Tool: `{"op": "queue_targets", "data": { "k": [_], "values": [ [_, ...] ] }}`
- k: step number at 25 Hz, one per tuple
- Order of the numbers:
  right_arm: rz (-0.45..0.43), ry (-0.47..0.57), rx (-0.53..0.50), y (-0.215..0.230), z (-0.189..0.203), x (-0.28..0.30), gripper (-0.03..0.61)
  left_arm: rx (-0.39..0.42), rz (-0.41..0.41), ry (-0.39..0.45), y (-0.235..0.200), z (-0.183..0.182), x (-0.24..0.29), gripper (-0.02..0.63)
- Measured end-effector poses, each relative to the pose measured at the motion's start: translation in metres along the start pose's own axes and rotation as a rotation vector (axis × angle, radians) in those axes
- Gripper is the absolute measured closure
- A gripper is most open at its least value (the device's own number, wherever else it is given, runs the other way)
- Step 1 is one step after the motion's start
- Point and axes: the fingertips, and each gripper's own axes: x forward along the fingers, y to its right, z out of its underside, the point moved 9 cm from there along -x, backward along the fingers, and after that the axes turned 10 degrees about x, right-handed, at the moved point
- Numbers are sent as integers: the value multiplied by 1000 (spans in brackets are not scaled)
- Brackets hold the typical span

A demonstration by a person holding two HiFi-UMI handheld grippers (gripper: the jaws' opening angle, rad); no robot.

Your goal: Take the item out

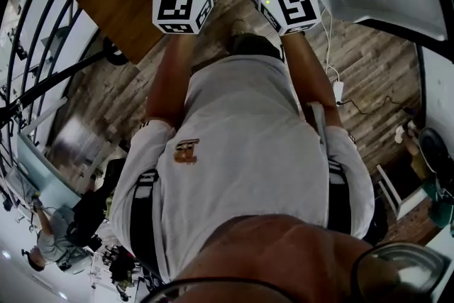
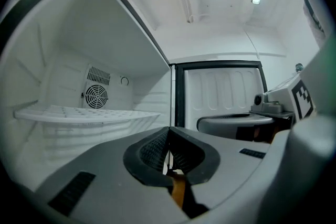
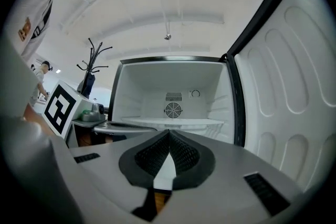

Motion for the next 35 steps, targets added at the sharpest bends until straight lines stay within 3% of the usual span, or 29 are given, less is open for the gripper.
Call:
{"op": "queue_targets", "data": {
  "k": [15, 24, 29, 35],
  "values": [
    [47, -103, 82, 57, 26, 49, 546, -151, -119, -91, -25, 37, 53, 595],
    [103, -135, 177, 67, 42, 63, 545, -299, -184, -156, -37, 59, 68, 595],
    [151, -137, 292, 73, 60, 71, 545, -440, -211, -192, -53, 80, 73, 595],
    [212, -130, 473, 78, 82, 77, 543, -700, -219, -229, -69, 109, 75, 594]
  ]
}}
